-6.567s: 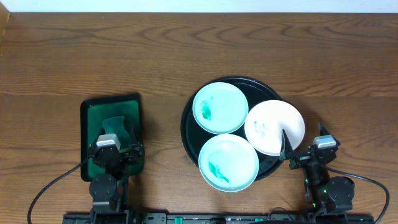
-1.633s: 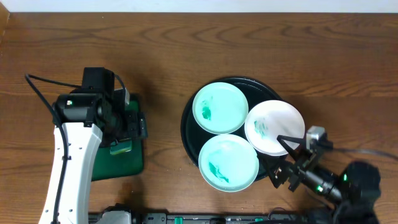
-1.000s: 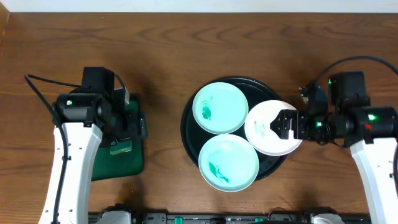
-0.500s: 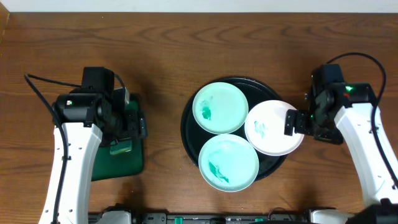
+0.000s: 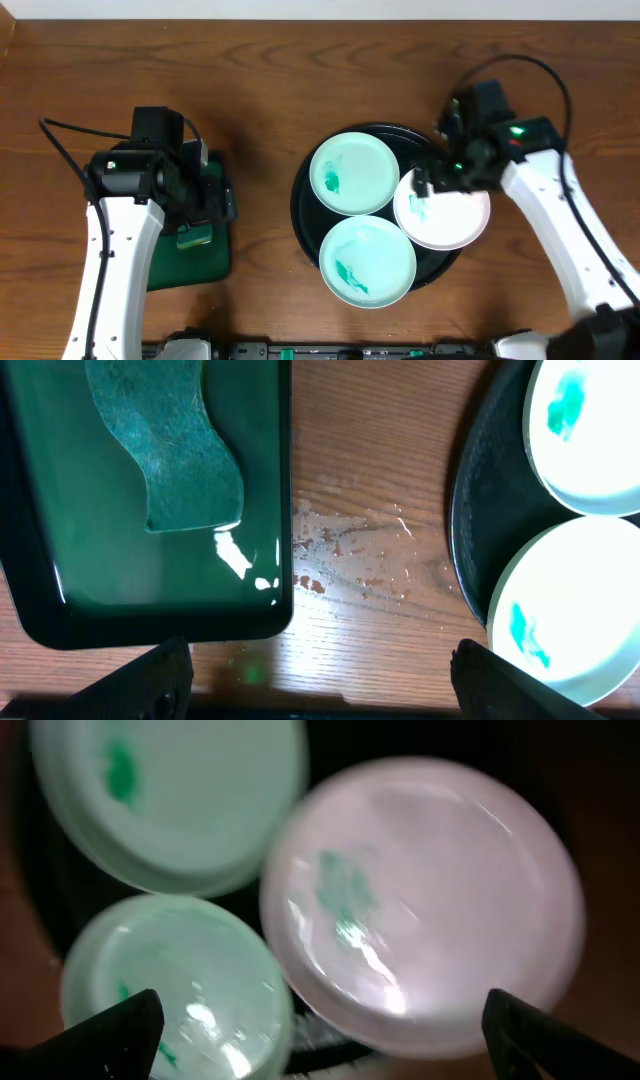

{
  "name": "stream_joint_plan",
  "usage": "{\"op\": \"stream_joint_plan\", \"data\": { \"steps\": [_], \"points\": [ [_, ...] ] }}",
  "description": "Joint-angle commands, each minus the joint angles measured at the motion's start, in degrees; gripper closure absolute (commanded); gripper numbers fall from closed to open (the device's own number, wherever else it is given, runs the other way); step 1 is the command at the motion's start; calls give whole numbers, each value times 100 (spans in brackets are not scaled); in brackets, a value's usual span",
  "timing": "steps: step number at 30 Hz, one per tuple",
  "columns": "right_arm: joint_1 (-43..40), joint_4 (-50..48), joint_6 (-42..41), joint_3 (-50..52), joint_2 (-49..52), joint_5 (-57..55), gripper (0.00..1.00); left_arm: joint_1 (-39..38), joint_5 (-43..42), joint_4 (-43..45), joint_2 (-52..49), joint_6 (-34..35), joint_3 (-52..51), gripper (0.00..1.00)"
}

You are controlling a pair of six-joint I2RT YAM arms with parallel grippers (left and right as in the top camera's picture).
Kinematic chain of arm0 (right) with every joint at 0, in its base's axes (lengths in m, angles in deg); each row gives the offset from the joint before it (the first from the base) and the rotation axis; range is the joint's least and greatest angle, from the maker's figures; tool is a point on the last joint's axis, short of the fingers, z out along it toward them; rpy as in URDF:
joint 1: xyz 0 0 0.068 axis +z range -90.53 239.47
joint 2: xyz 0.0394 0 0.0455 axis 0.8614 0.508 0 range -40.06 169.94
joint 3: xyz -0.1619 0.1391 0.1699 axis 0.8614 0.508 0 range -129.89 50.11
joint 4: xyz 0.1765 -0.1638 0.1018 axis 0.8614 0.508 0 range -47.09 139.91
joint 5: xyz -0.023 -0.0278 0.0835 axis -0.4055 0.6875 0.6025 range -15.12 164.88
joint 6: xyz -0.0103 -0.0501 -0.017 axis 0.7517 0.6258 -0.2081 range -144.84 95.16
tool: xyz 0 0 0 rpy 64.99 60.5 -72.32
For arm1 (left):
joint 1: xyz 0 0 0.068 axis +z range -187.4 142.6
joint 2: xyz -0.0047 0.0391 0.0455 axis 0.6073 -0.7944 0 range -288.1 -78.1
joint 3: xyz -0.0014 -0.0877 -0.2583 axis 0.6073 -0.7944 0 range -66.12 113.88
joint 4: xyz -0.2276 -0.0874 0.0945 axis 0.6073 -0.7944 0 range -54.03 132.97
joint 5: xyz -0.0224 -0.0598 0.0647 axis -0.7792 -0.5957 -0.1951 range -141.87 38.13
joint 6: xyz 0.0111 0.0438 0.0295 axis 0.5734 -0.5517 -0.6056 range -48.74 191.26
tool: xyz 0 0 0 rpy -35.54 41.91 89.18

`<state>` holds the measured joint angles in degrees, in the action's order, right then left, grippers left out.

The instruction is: Clean dirty plates on tray and stack at the side

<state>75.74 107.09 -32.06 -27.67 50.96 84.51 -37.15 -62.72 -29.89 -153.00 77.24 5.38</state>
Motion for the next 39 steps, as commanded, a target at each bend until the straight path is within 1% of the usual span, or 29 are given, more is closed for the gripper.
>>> {"op": "stream_joint_plan", "data": {
  "steps": [1, 4, 7, 10, 14, 16, 22, 27, 30, 36, 39],
  "points": [
    [144, -177, 492, -297, 566, 756, 1, -22, -50, 2, 4, 28, 105, 17],
    [140, -455, 535, -503, 955, 1110, 1, -22, -50, 2, 4, 28, 105, 17],
    [140, -667, 813, -680, 1353, 1639, 1, -22, -50, 4, 4, 28, 105, 17],
    [142, -774, 861, -734, 1655, 1657, 1, -22, -50, 4, 4, 28, 105, 17],
    [144, -874, 848, -734, 1993, 1611, 7, -22, -17, 7, 4, 28, 105, 17],
    [140, -949, 688, -734, 2166, 1565, 1, -22, 125, 28, 2, 28, 105, 17],
    [74, -986, 581, -734, 2308, 1526, 1, -17, 378, 160, -98, 28, 105, 16],
    [55, -909, 671, -745, 2308, 1528, 1, -11, 855, 391, -527, 76, 103, 16],
    [55, -857, 715, -745, 2308, 1526, 1, 92, 1158, 487, -916, 573, 103, 17],
    [55, -861, 752, -745, 2310, 1523, 1, 393, 1152, 623, -1679, 573, 103, 16],
    [55, -844, 634, -745, 2310, 1322, 2, 457, 1152, 562, -1921, 573, 103, 18]
  ]
}}
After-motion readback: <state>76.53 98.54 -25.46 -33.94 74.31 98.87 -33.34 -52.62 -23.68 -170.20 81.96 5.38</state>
